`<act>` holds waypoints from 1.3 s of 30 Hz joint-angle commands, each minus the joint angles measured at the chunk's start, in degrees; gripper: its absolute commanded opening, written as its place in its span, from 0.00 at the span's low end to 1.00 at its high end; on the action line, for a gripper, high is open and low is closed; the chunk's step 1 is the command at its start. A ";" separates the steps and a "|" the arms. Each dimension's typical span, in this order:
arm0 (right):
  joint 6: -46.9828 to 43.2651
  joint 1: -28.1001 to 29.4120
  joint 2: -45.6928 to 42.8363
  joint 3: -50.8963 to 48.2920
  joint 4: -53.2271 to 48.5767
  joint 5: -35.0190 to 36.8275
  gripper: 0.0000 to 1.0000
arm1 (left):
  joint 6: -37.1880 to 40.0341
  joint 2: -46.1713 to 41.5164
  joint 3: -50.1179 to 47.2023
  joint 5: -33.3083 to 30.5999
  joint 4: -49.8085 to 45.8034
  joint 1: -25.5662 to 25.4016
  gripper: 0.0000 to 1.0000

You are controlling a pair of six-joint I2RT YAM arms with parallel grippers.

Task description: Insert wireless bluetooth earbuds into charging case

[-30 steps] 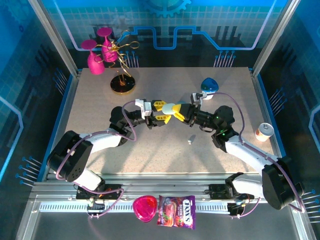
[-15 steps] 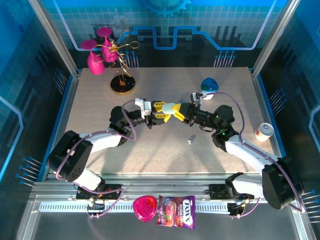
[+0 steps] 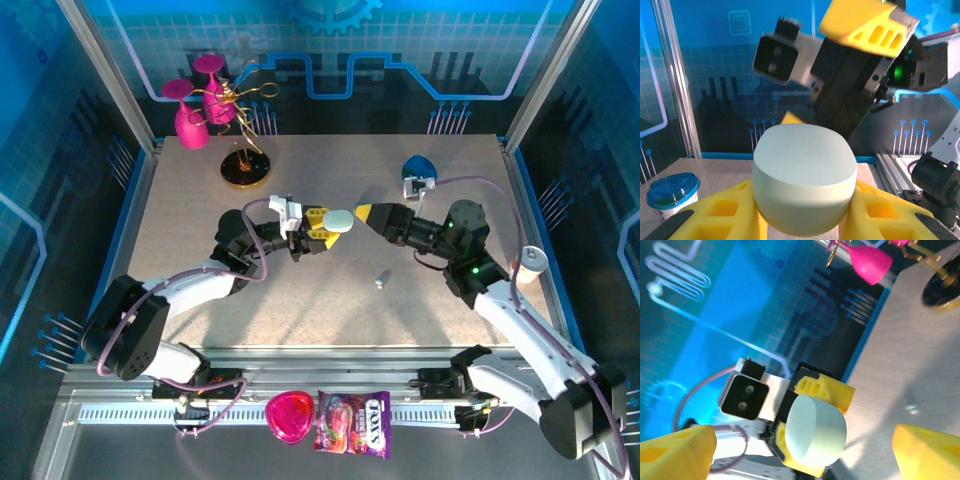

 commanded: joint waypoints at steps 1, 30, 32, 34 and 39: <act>-22.89 0.42 -2.45 5.46 -20.75 4.93 0.93 | -2.37 -3.51 -1.04 0.61 -6.27 0.55 0.28; -57.67 18.89 5.84 24.78 -43.07 30.20 1.00 | -10.91 -10.81 -4.70 5.13 -5.62 -0.56 0.28; -57.26 18.90 5.97 25.20 -43.65 31.77 1.00 | -11.00 -10.81 -4.67 5.35 -5.62 -0.67 0.28; -57.21 18.85 5.82 25.25 -43.71 32.78 1.00 | -11.25 -10.80 -4.50 5.64 -5.63 -0.83 0.28; -56.74 18.83 5.53 25.58 -43.45 34.19 1.00 | -11.17 -10.70 -4.22 5.92 -5.69 -1.23 0.28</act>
